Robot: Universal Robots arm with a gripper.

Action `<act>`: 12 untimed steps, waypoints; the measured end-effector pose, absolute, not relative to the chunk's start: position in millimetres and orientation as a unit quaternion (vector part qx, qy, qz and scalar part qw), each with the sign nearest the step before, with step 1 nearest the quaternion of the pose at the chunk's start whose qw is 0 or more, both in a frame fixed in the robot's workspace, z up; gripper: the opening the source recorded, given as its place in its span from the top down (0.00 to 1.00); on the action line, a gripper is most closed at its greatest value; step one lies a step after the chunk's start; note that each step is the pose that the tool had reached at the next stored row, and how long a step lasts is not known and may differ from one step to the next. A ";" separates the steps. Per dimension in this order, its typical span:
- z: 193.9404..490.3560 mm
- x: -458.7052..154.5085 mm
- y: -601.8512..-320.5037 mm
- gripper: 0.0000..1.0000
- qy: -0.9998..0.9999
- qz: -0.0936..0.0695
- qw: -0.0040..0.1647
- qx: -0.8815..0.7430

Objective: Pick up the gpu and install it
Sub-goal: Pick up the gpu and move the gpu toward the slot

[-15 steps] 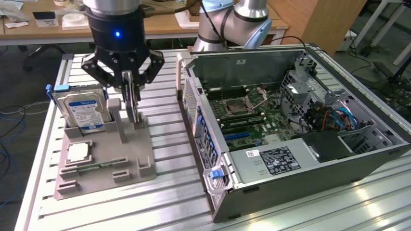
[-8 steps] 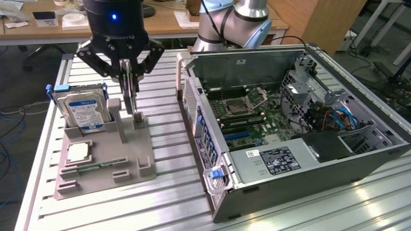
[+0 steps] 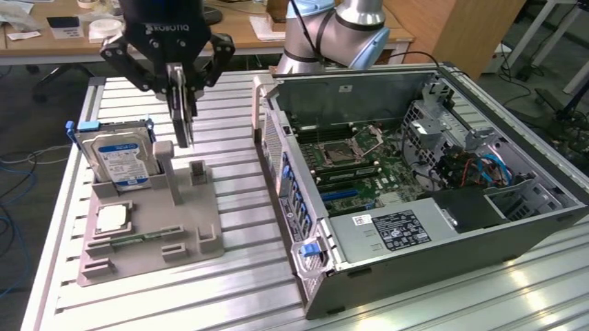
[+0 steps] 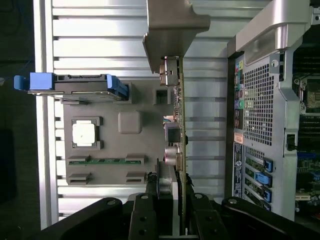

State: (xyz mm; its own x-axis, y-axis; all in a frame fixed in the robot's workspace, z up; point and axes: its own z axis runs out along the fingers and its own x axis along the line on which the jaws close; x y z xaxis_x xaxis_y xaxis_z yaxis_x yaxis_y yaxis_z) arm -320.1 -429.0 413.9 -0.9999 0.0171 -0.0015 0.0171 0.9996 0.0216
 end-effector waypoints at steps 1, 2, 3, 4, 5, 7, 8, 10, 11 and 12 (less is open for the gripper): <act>417.1 -320.1 -428.9 0.72 1.000 0.010 0.001 0.009; 419.7 -320.2 -428.9 0.72 1.000 0.010 0.001 0.009; 420.6 -320.2 -428.8 0.72 1.000 0.006 0.001 0.009; 420.7 -320.2 -428.9 0.72 1.000 -0.003 0.001 0.009; 420.9 -320.1 -428.9 0.72 1.000 -0.012 0.001 0.009; 420.9 -320.2 -428.9 0.72 1.000 -0.023 0.001 0.009; 420.8 -320.2 -428.9 0.72 1.000 -0.023 0.001 0.009; 420.9 -320.1 -428.9 0.72 1.000 -0.023 0.001 0.009; 420.9 -319.7 -428.8 0.72 1.000 -0.023 0.001 0.008; 420.9 -318.4 -428.7 0.72 1.000 -0.023 0.001 0.008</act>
State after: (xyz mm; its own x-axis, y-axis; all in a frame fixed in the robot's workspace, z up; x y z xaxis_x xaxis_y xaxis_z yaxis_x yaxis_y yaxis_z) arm -318.4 -428.7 420.9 -0.9999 0.0169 -0.0027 0.0170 0.9988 -0.0459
